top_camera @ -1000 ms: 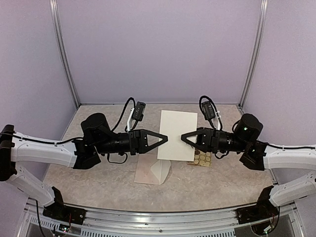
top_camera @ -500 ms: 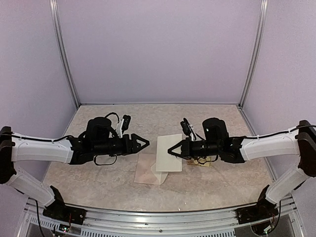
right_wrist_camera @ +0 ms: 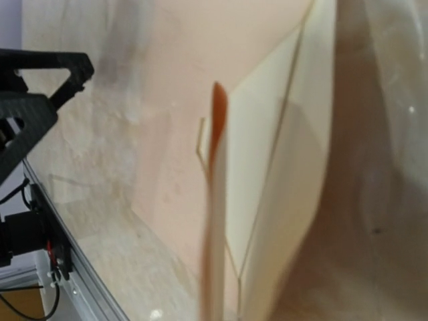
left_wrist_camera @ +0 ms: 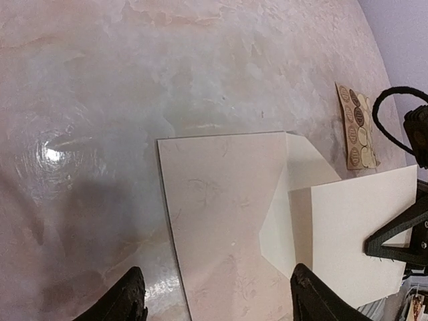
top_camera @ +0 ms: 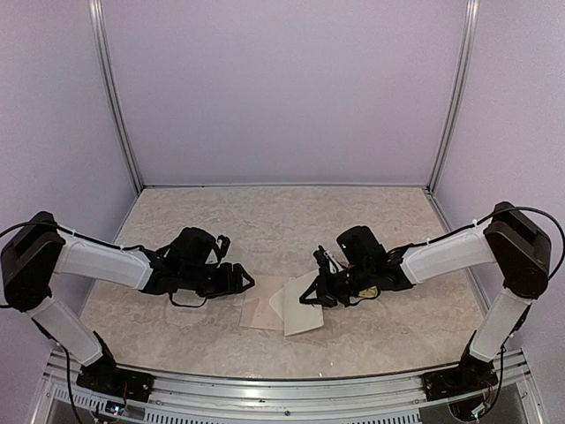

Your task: Place the letter into the envelope and seal it

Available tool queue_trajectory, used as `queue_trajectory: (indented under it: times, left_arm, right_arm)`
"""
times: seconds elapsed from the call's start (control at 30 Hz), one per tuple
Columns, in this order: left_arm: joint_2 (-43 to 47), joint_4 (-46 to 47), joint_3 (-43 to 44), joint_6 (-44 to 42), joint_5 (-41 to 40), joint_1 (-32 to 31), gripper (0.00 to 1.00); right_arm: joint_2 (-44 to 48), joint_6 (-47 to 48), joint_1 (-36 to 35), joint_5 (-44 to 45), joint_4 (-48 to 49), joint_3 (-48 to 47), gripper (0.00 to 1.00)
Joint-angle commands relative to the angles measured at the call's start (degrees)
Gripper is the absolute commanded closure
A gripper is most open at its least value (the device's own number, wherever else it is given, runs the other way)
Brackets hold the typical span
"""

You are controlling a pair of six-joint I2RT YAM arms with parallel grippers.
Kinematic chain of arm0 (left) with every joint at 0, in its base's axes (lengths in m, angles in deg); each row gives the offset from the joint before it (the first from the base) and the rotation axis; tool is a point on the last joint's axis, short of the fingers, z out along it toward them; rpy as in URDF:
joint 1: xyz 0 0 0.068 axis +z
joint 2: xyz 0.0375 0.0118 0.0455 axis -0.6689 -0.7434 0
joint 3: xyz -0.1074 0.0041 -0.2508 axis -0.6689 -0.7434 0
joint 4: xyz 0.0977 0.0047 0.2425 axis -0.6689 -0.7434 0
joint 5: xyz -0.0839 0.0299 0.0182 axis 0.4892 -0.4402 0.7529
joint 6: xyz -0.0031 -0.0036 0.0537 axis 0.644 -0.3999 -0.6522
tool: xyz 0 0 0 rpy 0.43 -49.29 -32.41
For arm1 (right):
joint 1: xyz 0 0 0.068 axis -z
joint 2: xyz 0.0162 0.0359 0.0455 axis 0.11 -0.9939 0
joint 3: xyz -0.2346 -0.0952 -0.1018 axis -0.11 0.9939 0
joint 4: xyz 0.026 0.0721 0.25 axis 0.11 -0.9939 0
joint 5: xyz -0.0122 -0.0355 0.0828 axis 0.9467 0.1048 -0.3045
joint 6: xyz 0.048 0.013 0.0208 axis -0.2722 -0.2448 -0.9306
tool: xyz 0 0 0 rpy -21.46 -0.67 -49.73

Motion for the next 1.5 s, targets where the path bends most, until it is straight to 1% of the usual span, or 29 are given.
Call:
queue_trajectory:
  times: [0.0,0.27,0.4,0.67,0.77,1.1,1.47]
  left_arm:
    - [-2.0,0.0,1.0,-1.5,-0.4,0.4,0.3]
    - [-4.5,1.4,1.3,-2.4,0.9,0.4,0.29]
    - [-6.1,1.7,1.8,-2.9,1.4,0.4,0.29]
    - [-8.9,1.5,2.6,-4.1,0.9,0.4,0.3]
    - [-9.7,0.7,2.9,-4.4,-0.1,0.4,0.3]
    - [-9.1,-0.3,2.5,-4.1,-0.7,0.3,0.31]
    - [-7.5,0.3,1.1,-2.9,0.1,-0.4,0.31]
  right_arm:
    - [-2.4,-0.6,1.1,-2.7,-3.0,-2.3,1.0]
    - [-5.7,-0.6,2.4,-3.6,-4.4,-3.4,1.0]
    - [-7.0,-0.6,2.8,-2.6,-6.2,-4.4,1.0]
    - [-7.0,-1.5,3.8,-1.7,-5.9,-4.7,1.0]
    - [-6.4,-0.5,4.3,-1.2,-7.9,-5.8,1.0]
    - [-5.2,3.2,5.1,2.9,-15.6,-9.9,1.0]
    - [-6.9,5.2,5.3,5.2,-19.1,-12.8,1.0]
